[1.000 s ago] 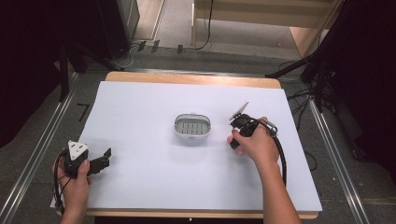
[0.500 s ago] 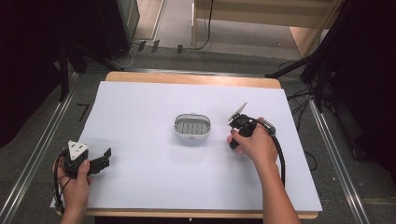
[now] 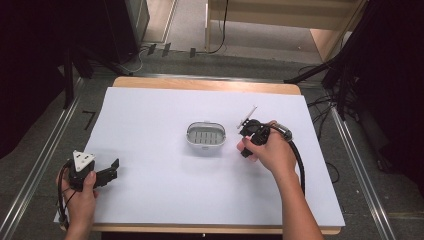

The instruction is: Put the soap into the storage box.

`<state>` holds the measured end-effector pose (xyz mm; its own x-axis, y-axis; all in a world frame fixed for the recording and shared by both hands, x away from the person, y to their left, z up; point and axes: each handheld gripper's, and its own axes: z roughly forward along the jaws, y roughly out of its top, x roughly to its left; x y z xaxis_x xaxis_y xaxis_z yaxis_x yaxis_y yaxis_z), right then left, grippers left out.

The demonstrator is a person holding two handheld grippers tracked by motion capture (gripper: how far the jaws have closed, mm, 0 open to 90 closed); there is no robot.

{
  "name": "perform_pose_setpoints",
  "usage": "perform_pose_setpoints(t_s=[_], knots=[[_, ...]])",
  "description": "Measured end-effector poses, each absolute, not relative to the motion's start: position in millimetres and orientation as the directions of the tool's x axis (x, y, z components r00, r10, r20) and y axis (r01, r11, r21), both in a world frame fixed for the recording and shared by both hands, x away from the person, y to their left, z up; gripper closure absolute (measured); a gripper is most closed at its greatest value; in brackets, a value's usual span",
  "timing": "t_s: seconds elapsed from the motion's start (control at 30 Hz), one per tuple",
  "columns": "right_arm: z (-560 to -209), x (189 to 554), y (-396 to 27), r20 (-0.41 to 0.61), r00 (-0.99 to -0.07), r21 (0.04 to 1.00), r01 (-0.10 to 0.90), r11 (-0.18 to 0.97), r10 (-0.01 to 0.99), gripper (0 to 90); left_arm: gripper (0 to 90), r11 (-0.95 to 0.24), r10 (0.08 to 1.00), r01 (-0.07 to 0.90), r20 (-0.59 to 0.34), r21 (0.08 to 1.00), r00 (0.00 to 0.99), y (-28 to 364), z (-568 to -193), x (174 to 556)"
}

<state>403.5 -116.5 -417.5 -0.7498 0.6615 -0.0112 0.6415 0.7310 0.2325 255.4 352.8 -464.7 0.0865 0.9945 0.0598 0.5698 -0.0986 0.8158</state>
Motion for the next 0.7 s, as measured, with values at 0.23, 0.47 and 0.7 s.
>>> perform_pose_setpoints(t_s=[0.23,0.47,0.7], knots=[[-401.8,401.2,-106.8,-0.035,-0.802,0.255,0.57,0.781,0.597,38.6,13.7,-0.098,0.994,0.57,0.059,0.816,0.087,352.8,-464.8,255.5],[-390.2,402.6,-99.4,-0.051,-0.831,0.266,0.524,0.809,0.554,38.6,13.7,-0.098,0.994,0.57,0.058,0.816,0.088,352.9,-464.8,255.6],[-380.0,405.4,-89.6,-0.052,-0.853,0.275,0.488,0.828,0.52,38.5,13.6,-0.098,0.994,0.569,0.057,0.816,0.089,353.1,-464.8,255.6]])
